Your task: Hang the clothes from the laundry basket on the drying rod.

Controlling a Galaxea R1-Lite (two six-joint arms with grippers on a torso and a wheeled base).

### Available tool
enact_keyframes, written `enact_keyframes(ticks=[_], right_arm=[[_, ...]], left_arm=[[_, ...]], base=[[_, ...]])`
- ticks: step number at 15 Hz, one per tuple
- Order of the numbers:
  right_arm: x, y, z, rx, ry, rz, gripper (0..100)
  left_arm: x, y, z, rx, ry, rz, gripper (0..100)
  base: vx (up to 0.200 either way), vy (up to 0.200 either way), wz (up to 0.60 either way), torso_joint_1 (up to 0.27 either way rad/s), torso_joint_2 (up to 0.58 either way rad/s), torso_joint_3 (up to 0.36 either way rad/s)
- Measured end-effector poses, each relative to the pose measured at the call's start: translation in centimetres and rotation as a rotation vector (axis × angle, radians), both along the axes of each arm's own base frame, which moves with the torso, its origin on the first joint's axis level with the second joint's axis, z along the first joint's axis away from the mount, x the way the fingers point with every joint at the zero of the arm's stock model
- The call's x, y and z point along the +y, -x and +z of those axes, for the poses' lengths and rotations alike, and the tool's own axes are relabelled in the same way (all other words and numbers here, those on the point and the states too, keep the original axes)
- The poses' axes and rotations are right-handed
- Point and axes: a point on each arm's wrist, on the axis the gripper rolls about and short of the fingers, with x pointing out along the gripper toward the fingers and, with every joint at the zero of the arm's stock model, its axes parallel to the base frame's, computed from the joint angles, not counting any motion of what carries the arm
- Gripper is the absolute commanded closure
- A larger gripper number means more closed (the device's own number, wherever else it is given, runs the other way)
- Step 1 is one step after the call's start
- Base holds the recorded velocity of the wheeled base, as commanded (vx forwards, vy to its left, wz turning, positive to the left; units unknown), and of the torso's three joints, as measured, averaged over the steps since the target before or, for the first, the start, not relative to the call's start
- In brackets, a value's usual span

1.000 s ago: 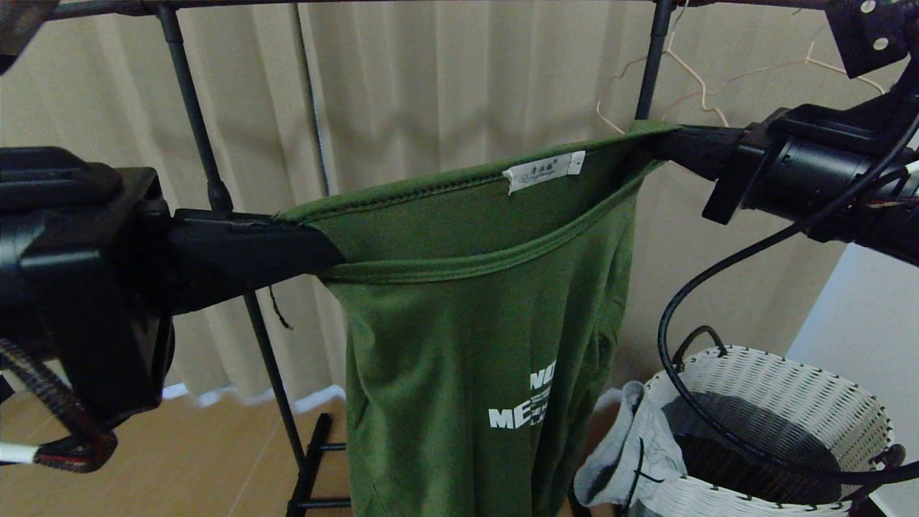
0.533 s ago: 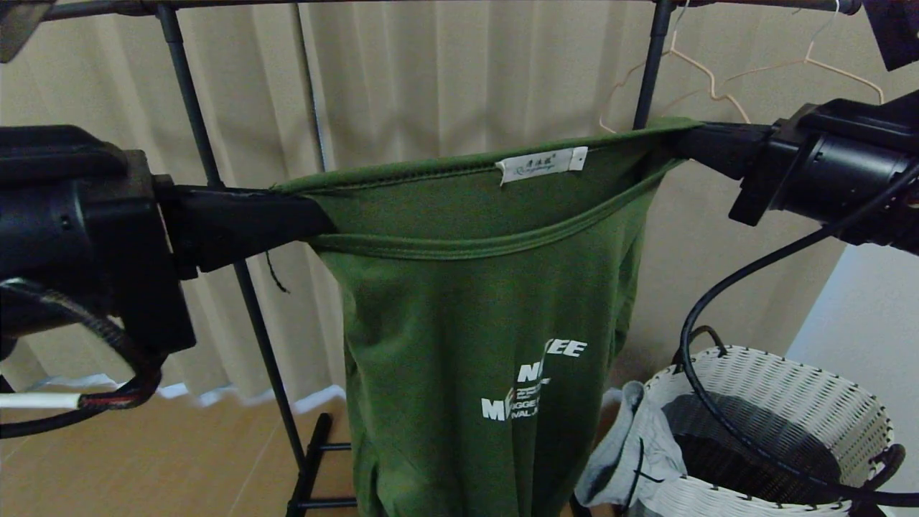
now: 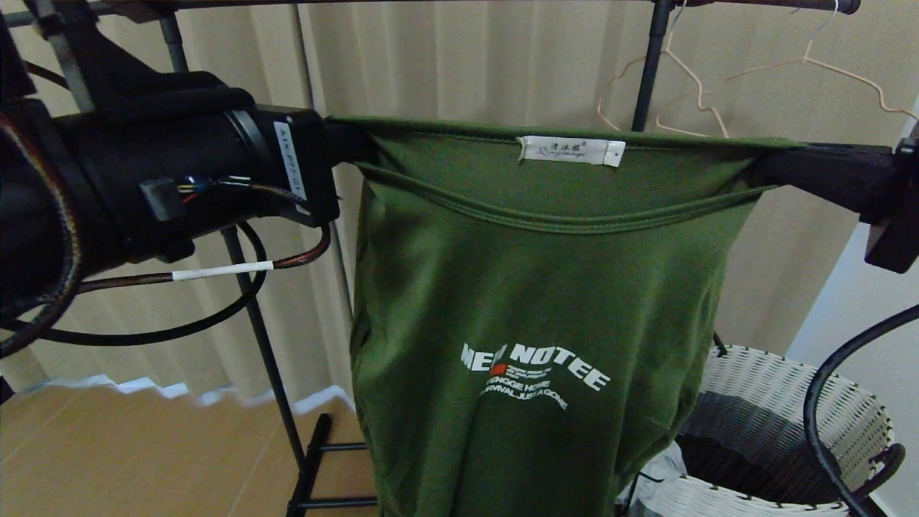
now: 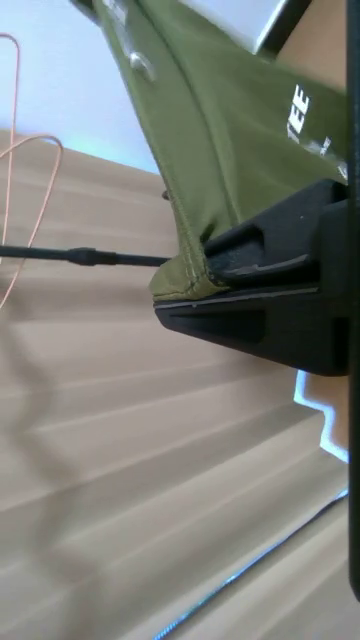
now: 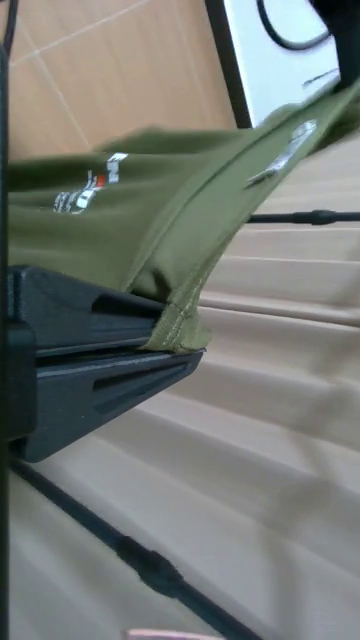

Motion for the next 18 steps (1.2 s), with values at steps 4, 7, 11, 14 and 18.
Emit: enact_keyframes(ticks=[4, 7, 11, 14, 18], right_arm=[[-0.5, 1.1, 0.4, -0.027, -0.013, 0.002, 100], [-0.5, 1.2, 0.5, -0.034, -0.016, 0.004, 100], [-0.6, 1.3, 0.7, -0.035, -0.016, 0.003, 0], [-0.6, 1.3, 0.0, -0.02, -0.009, 0.003, 0], [-0.8, 1.8, -0.7, -0.006, -0.005, 0.013, 0]], left_arm=[[-0.5, -0.6, -0.3, 0.003, -0.018, 0.001, 100], [-0.2, -0.2, -0.1, -0.016, -0.033, 0.0, 100], [0.0, 0.0, 0.0, -0.019, -0.032, 0.0, 100], [0.3, -0.3, -0.4, -0.016, -0.068, 0.032, 100], [1.8, -1.6, -1.0, -0.037, -0.175, 0.213, 100]], base=[[0.0, 0.0, 0.0, 0.0, 0.0, 0.0], [0.0, 0.0, 0.0, 0.0, 0.0, 0.0], [0.0, 0.0, 0.0, 0.0, 0.0, 0.0], [0.0, 0.0, 0.0, 0.0, 0.0, 0.0], [0.0, 0.0, 0.0, 0.0, 0.0, 0.0]])
